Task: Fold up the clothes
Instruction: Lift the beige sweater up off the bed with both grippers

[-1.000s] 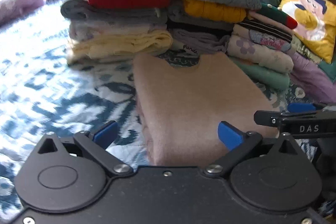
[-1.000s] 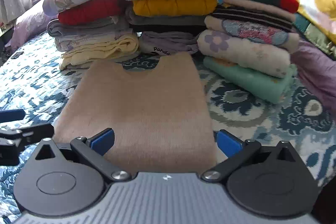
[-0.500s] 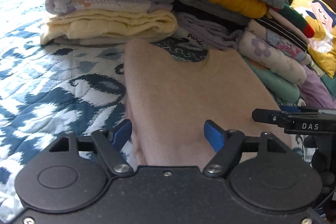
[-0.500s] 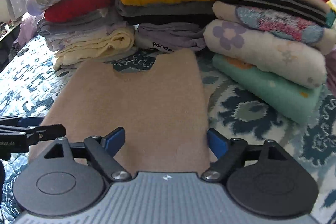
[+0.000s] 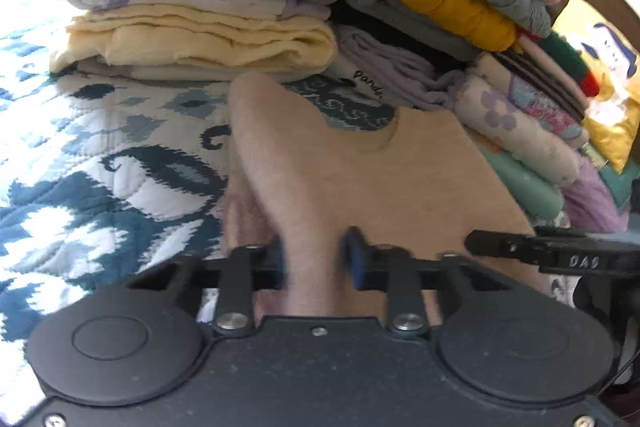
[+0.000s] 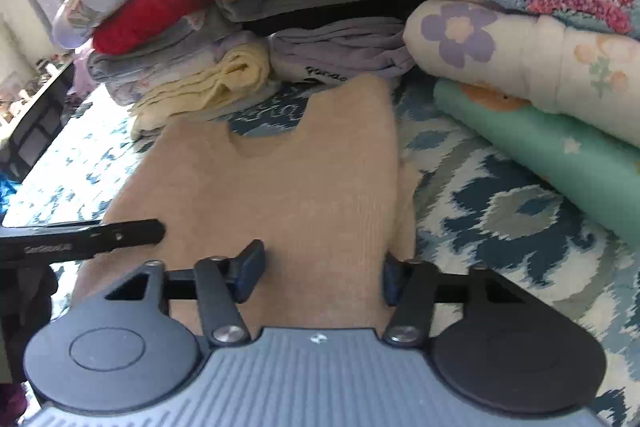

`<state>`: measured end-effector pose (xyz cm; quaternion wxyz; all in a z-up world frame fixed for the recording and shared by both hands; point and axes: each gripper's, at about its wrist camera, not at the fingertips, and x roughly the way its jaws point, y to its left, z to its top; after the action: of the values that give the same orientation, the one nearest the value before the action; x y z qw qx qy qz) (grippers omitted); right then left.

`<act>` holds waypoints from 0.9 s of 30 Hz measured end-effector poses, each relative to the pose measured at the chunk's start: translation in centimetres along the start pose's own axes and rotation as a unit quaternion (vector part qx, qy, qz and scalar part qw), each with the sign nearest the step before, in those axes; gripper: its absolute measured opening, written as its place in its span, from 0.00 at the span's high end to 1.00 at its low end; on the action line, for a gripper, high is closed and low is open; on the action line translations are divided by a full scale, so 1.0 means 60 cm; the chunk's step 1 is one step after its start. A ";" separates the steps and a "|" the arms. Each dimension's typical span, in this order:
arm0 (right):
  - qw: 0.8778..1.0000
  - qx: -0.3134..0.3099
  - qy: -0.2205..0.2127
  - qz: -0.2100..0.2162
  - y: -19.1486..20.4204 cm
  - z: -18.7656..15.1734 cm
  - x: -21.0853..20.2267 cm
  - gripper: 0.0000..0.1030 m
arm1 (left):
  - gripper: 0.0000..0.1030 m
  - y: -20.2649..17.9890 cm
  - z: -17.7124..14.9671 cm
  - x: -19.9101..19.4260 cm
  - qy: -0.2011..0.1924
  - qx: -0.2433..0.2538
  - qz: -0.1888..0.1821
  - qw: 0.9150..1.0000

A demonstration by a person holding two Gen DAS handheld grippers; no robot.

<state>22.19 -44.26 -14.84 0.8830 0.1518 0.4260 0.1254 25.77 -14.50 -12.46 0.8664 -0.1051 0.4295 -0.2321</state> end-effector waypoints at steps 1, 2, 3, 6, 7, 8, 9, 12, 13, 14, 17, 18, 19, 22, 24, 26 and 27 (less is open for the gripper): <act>1.000 -0.005 -0.001 0.003 0.003 -0.001 -0.003 0.57 | 0.84 -0.003 -0.001 -0.002 -0.002 0.003 0.001 1.000; 1.000 -0.007 -0.003 0.009 0.005 -0.002 -0.007 0.67 | 0.85 -0.005 -0.002 -0.005 -0.003 0.002 0.000 1.000; 1.000 -0.009 -0.006 0.015 0.007 -0.003 -0.012 0.71 | 0.85 -0.008 -0.003 -0.009 -0.004 0.001 0.000 1.000; 1.000 -0.009 -0.015 0.021 0.019 -0.006 -0.029 0.73 | 0.86 -0.013 -0.005 -0.033 -0.013 -0.003 -0.013 1.000; 1.000 -0.011 -0.019 0.022 0.025 -0.007 -0.036 0.73 | 0.86 -0.015 -0.005 -0.041 -0.016 -0.005 -0.017 1.000; 0.999 -0.012 -0.022 0.023 0.032 -0.009 -0.043 0.73 | 0.86 -0.017 -0.006 -0.054 -0.020 -0.005 -0.022 1.000; 0.999 -0.013 -0.028 0.026 0.038 -0.008 -0.053 0.73 | 0.86 -0.019 -0.006 -0.067 -0.025 -0.005 -0.026 0.999; 0.998 -0.018 -0.044 0.037 0.063 -0.006 -0.085 0.74 | 0.86 -0.022 -0.008 -0.117 -0.038 -0.008 -0.033 0.999; 0.998 -0.020 -0.049 0.041 0.074 -0.005 -0.097 0.74 | 0.86 -0.023 -0.008 -0.133 -0.043 -0.008 -0.036 0.998; 0.997 -0.022 -0.054 0.046 0.085 -0.004 -0.110 0.74 | 0.86 -0.024 -0.009 -0.150 -0.047 -0.009 -0.038 0.998; 0.995 -0.033 -0.069 0.061 0.126 0.001 -0.150 0.75 | 0.87 -0.022 -0.009 -0.217 -0.074 -0.014 -0.043 0.996; 0.994 -0.038 -0.073 0.066 0.141 0.003 -0.163 0.75 | 0.87 -0.020 -0.009 -0.242 -0.085 -0.015 -0.044 0.995; 0.993 -0.042 -0.077 0.072 0.156 0.005 -0.175 0.75 | 0.87 -0.019 -0.010 -0.270 -0.096 -0.013 -0.043 0.994; 0.990 -0.061 -0.091 0.090 0.210 0.007 -0.209 0.75 | 0.87 -0.014 -0.012 -0.350 -0.125 -0.005 -0.038 0.991; 0.987 -0.071 -0.101 0.104 0.244 0.008 -0.233 0.75 | 0.87 -0.010 -0.018 -0.406 -0.143 0.001 -0.033 0.989; 0.984 -0.079 -0.110 0.120 0.278 0.008 -0.255 0.75 | 0.87 0.002 -0.027 -0.457 -0.157 0.006 -0.024 0.987; 0.982 -0.086 -0.112 0.129 0.297 0.008 -0.264 0.75 | 0.87 0.008 -0.034 -0.482 -0.164 0.008 -0.019 0.986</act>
<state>11.32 -33.43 3.44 0.9114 0.1419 0.2889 0.2562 9.18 0.20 6.24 0.9212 -0.1431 0.2778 -0.2319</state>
